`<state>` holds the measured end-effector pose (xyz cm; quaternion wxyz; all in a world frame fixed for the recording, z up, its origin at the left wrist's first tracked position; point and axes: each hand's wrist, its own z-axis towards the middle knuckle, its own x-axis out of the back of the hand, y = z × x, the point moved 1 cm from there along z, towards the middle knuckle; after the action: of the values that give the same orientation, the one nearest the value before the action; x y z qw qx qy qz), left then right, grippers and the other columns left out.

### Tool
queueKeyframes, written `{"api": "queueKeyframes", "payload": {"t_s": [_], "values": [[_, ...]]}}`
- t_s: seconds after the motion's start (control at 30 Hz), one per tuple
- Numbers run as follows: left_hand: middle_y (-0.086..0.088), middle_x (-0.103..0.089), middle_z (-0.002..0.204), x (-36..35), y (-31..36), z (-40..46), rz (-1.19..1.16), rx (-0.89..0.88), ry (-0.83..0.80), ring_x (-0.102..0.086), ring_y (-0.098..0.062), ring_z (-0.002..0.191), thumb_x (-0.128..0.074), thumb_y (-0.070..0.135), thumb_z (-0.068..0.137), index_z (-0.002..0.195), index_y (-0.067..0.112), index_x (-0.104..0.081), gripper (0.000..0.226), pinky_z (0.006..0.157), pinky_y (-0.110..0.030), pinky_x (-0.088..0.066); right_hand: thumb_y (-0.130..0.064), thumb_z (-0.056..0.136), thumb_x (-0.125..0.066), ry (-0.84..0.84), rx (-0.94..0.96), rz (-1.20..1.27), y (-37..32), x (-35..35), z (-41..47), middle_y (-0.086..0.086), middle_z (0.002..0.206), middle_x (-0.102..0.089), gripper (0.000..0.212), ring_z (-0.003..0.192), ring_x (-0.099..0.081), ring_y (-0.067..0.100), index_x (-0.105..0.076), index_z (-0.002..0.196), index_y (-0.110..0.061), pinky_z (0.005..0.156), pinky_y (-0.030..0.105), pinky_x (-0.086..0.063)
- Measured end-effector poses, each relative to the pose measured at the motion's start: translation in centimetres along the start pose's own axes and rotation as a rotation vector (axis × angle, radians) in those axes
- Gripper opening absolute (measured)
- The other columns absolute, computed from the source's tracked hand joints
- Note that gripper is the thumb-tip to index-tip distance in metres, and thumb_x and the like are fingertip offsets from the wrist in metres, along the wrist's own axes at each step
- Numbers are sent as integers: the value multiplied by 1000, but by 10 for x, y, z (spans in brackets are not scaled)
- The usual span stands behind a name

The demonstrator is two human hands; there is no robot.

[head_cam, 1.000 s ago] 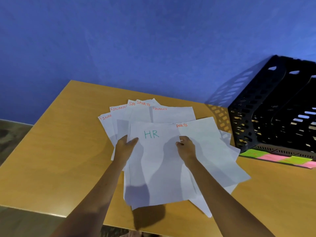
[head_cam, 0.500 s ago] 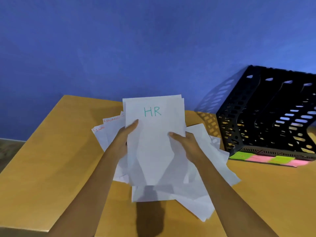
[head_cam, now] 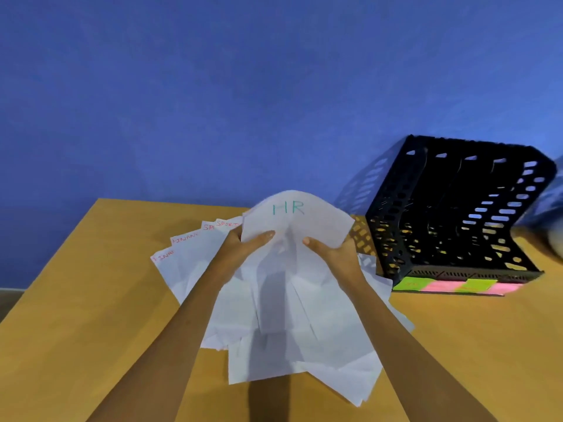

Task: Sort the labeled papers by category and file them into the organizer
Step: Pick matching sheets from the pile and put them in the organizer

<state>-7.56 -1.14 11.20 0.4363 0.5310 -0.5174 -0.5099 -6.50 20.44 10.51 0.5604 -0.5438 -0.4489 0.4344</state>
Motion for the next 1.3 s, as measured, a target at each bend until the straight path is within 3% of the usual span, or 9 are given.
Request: {"api": "queueKeyframes", "payload": {"t_s": [0.07, 0.3, 0.47, 0.6, 0.73, 0.87, 1.0, 1.2, 1.3], "values": [[20, -73, 98, 0, -7, -2, 20, 5, -32, -68, -2, 96, -76, 24, 79, 93, 50, -69, 31, 84, -26, -54, -21, 66, -86, 5, -41, 12, 5, 3, -2, -25, 86, -73, 32, 84, -68, -8, -67, 87, -34, 63, 8, -52], [8, -66, 103, -10, -11, 20, 89, 54, 35, -62, -13, 96, -72, 34, 81, 111, 25, -62, 33, 84, -28, -46, -19, 75, -79, 36, -31, 2, -12, 0, 6, -21, 80, -72, 22, 76, -68, -7, -65, 87, -32, 58, 8, -51], [32, -68, 81, -9, 4, 39, 145, 36, -36, -65, 9, 79, -74, 34, 79, 92, 37, -63, 17, 59, -7, -48, -26, 85, -70, -32, 67, -72, -49, 30, 18, -1, 93, -76, 15, 78, -73, 13, -72, 98, -20, 62, 24, -58], [29, -63, 92, -22, 15, 46, 217, -5, -99, -58, 12, 81, -74, 33, 80, 102, 38, -59, 27, 68, -11, -43, -30, 86, -67, 63, 148, -251, -84, 67, 34, 37, 96, -63, 43, 83, -62, 51, -58, 94, 11, 74, 60, -54], [35, -61, 92, -51, 22, 53, 196, -23, -158, -58, 15, 83, -73, 32, 81, 103, 38, -59, 27, 68, -8, -42, -28, 83, -71, 140, 216, -451, -114, 107, 45, 0, 47, -47, 42, 43, -41, 7, -47, 53, -11, 54, 25, -38], [22, -71, 105, -88, 13, 53, 123, -1, -234, -66, 4, 95, -66, 37, 86, 103, 35, -68, 17, 75, -15, -50, -24, 85, -69, 194, 220, -372, -143, 150, 49, 1, 49, -55, 34, 41, -46, 7, -55, 54, -20, 51, 22, -41], [1, -74, 96, -138, -17, 48, 95, 76, -271, -69, -18, 86, -64, 35, 88, 94, 19, -73, 19, 74, -26, -54, -21, 83, -69, 303, 263, -322, -173, 212, 60, 1, 50, -56, 33, 42, -49, 7, -53, 58, -7, 51, 18, -45], [5, -74, 75, -217, -35, 47, 116, 96, -335, -68, -9, 71, -68, 24, 86, 81, 19, -73, 9, 68, -21, -57, -24, 79, -67, 486, 308, -483, -197, 302, 67, 7, 53, -60, 32, 44, -54, 13, -56, 61, -1, 60, 32, -50], [6, -72, 70, -248, -37, 50, 126, 106, -365, -64, -7, 64, -72, 21, 83, 87, 17, -72, 5, 65, -18, -56, -20, 80, -65, 514, 359, -613, -205, 327, 67, 6, 53, -62, 29, 37, -53, 4, -59, 67, 5, 52, 19, -50]]}}
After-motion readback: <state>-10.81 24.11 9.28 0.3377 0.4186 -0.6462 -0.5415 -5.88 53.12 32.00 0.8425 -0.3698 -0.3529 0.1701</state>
